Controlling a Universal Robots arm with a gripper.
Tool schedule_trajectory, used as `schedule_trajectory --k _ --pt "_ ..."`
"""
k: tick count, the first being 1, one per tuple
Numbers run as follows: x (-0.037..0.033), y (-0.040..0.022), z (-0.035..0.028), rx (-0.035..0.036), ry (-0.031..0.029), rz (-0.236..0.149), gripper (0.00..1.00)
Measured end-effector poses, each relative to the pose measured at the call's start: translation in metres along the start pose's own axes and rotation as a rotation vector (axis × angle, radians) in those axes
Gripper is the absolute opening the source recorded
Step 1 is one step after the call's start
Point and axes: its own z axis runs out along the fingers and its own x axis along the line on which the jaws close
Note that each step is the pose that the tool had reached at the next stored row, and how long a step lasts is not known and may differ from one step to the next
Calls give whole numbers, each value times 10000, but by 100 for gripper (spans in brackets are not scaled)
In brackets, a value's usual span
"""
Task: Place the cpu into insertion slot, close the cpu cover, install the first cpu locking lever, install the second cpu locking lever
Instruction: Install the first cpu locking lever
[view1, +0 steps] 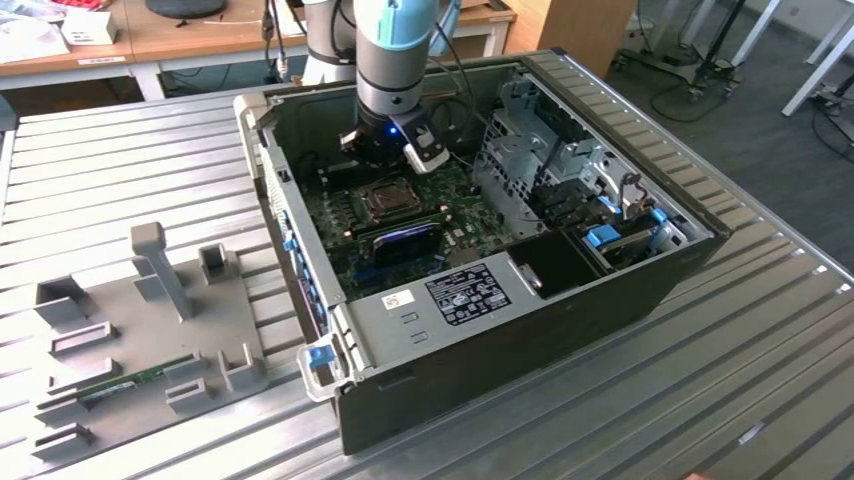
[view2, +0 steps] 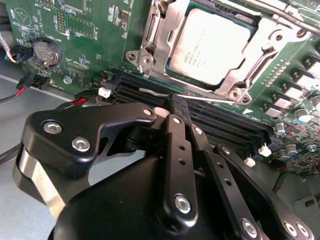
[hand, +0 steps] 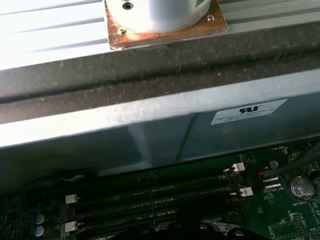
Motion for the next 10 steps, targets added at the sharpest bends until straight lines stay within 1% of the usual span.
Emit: schedule_trajectory --k 5,10 --pt "-2 -10 3 -5 -1 0 11" --pt "-11 -53 -7 -3 -1 0 11"
